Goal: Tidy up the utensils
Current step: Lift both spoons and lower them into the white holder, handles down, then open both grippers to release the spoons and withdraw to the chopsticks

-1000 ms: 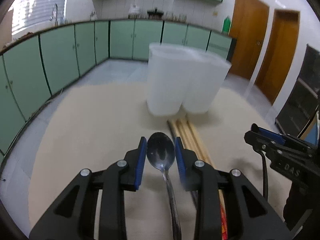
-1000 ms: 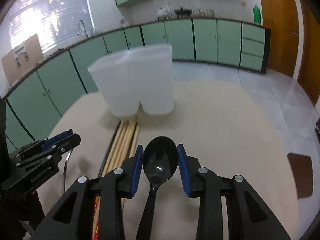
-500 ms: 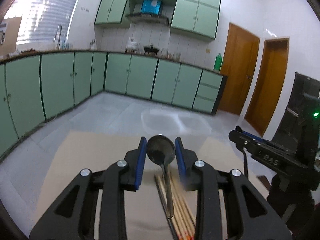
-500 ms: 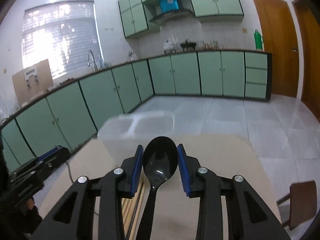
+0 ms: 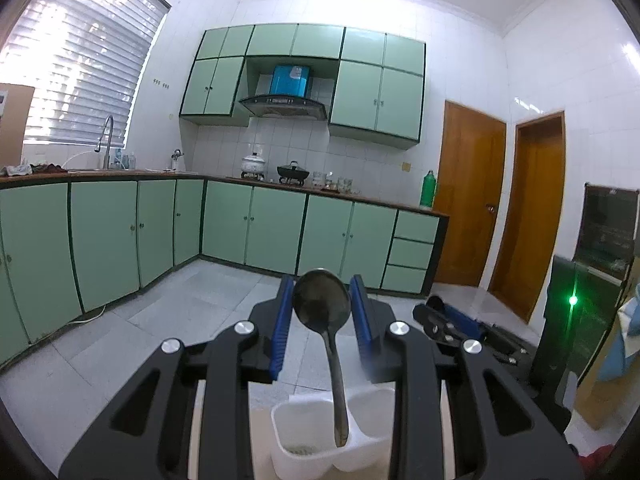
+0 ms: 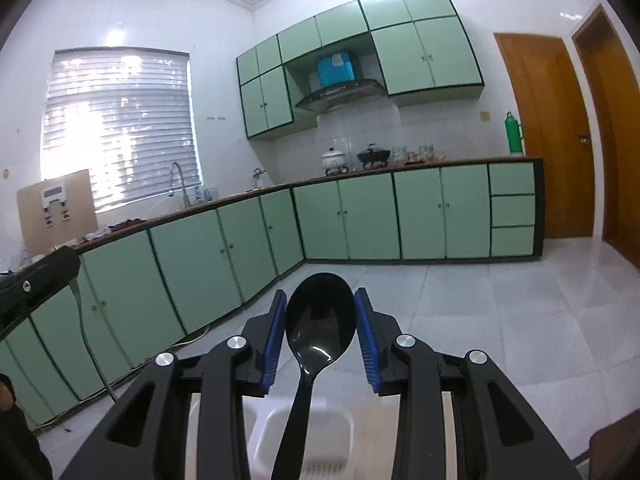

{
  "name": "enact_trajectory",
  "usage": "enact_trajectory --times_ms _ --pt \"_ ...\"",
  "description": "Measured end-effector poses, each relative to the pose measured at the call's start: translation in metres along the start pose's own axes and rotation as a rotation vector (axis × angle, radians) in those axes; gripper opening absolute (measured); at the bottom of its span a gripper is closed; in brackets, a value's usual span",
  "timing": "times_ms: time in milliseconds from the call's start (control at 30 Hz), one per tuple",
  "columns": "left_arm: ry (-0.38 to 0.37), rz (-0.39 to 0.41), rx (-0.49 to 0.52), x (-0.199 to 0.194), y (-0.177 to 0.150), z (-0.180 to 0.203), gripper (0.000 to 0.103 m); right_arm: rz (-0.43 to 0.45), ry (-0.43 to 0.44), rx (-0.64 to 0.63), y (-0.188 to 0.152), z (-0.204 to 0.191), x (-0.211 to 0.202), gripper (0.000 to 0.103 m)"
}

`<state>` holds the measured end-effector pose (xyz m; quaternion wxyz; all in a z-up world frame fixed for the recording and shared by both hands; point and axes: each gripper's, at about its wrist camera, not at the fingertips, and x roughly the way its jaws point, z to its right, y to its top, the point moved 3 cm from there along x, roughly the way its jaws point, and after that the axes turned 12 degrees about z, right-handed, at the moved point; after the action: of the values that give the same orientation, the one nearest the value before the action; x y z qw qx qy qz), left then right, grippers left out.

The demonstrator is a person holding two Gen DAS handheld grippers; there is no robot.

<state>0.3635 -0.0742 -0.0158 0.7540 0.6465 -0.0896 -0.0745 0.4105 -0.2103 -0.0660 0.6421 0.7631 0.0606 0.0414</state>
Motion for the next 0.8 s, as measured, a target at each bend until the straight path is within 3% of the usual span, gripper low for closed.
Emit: enact_trajectory --times_ms 200,400,567,800 --pt "0.027 -0.083 0.004 0.044 -0.037 -0.002 0.027 -0.033 -0.045 -0.022 -0.024 0.007 0.031 0.034" --pt "0.04 -0.166 0.011 0.056 -0.072 -0.015 0.028 -0.104 -0.032 -0.015 -0.052 0.011 0.038 0.034" --pt "0.043 -0.198 0.004 0.049 -0.082 -0.025 0.029 -0.15 -0.022 0.011 -0.064 0.019 0.027 0.035" --pt "0.05 -0.187 0.002 0.008 -0.071 -0.025 0.04 -0.171 -0.039 0.057 -0.06 0.036 -0.02 0.053"
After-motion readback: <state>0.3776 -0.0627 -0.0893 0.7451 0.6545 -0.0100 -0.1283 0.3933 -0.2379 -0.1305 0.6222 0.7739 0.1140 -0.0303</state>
